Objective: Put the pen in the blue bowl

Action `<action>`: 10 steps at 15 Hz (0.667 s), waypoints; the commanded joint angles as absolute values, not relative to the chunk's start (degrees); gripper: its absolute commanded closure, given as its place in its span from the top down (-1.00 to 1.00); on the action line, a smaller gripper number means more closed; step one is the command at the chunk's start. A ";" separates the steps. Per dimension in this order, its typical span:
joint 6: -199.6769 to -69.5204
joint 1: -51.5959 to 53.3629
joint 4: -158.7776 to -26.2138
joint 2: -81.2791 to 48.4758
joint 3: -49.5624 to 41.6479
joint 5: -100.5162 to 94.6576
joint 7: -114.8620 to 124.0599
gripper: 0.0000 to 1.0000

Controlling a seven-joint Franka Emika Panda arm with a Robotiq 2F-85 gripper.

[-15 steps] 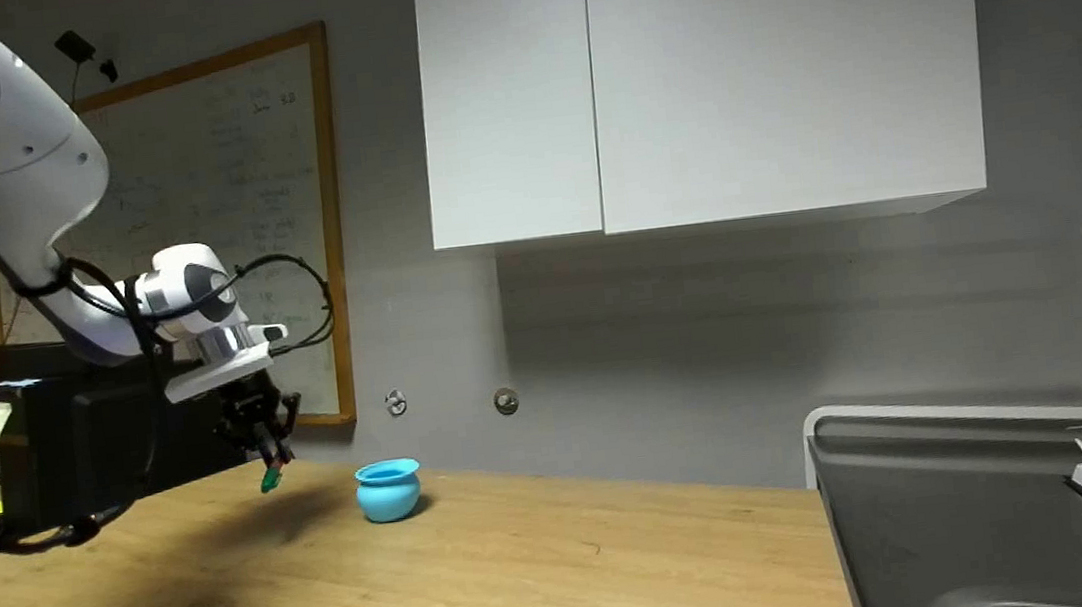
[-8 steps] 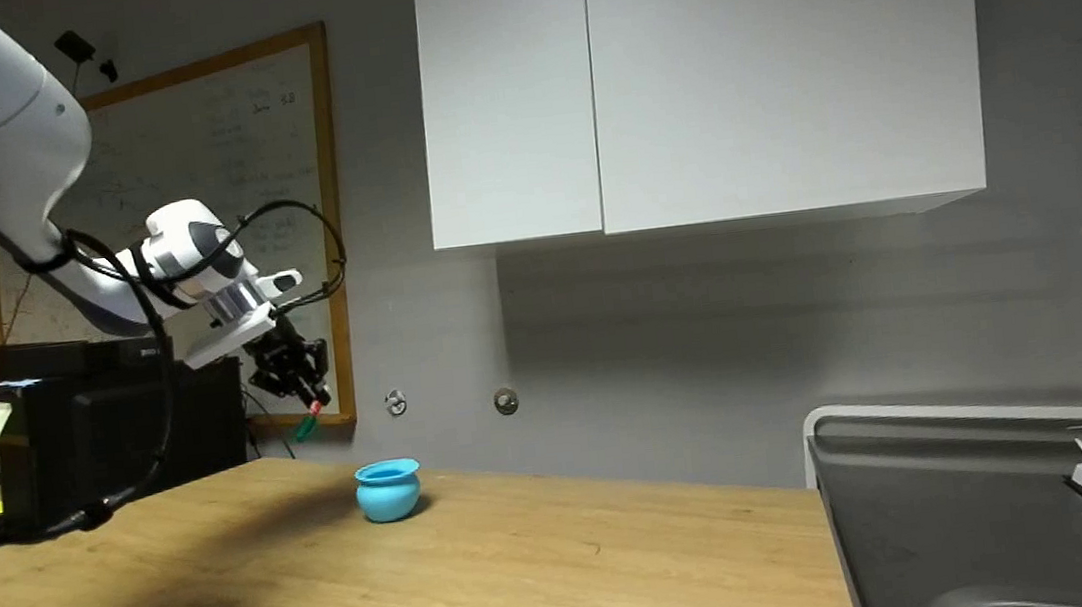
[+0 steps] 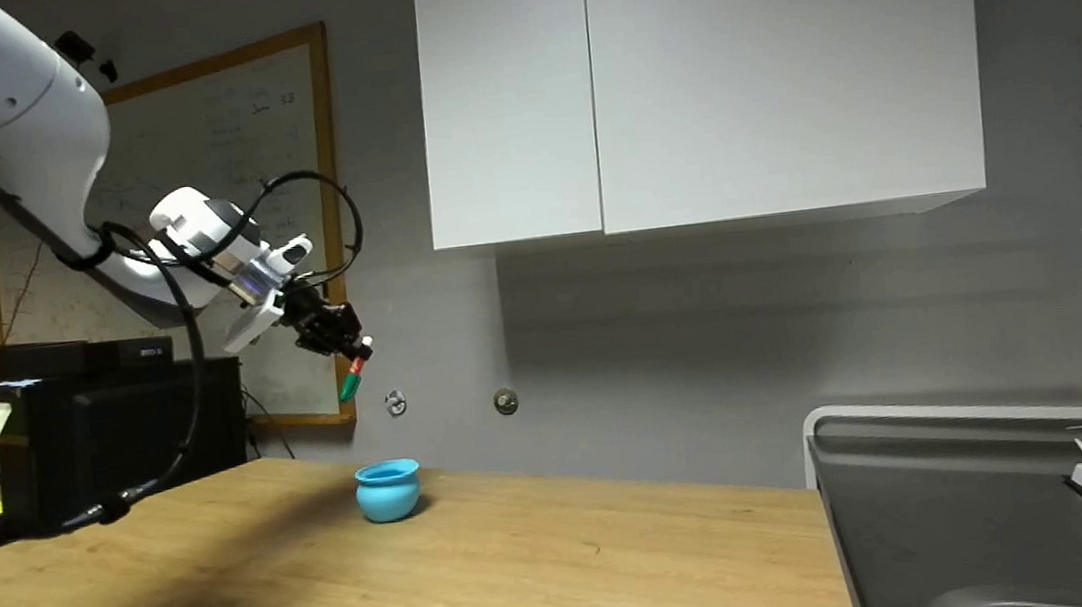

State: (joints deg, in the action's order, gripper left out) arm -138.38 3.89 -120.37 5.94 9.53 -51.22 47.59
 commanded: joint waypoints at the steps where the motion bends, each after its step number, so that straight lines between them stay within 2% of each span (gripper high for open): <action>1: -138.50 3.94 -117.62 1.16 9.59 -58.76 58.63 -0.70; 10: -139.55 4.84 -115.19 -7.50 6.12 -63.22 68.10 -0.70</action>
State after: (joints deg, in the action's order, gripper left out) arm -138.85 4.09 -117.45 -4.90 7.67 -61.52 65.55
